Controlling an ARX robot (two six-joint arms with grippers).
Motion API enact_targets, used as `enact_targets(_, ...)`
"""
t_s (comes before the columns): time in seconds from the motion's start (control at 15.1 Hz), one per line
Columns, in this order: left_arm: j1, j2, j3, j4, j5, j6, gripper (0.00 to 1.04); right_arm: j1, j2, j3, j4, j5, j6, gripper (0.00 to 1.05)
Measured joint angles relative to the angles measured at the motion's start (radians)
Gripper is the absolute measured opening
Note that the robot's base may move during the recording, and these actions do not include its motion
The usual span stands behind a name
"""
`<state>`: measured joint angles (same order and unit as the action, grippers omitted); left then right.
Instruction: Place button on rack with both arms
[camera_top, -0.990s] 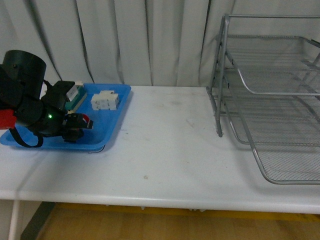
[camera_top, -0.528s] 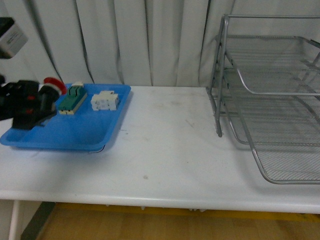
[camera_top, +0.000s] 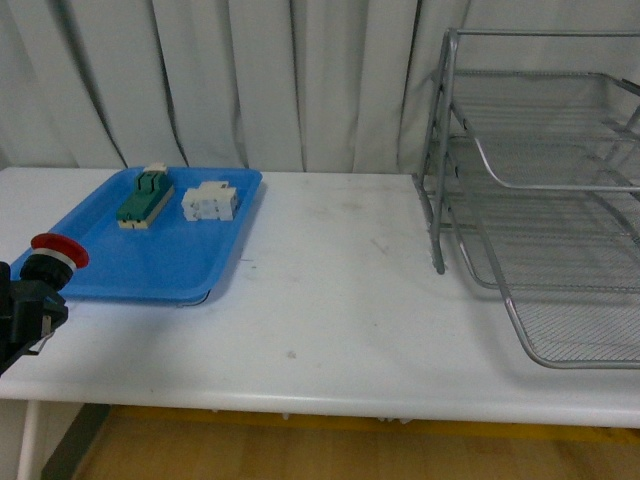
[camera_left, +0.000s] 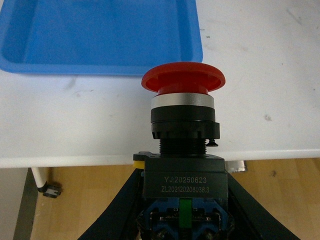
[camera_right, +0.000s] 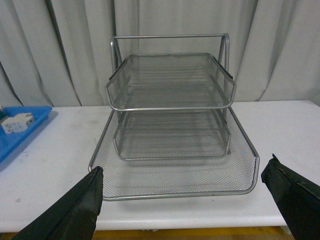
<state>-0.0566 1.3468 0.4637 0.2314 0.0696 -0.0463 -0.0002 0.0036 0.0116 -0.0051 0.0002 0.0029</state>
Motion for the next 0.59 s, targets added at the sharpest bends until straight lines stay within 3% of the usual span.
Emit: enact_targets(0.59,-0.008,0.009,0.0,0.011,-0.003,0.0,0.36,0.0,0.0,0.0,0.002,0.0,0.0,0.98)
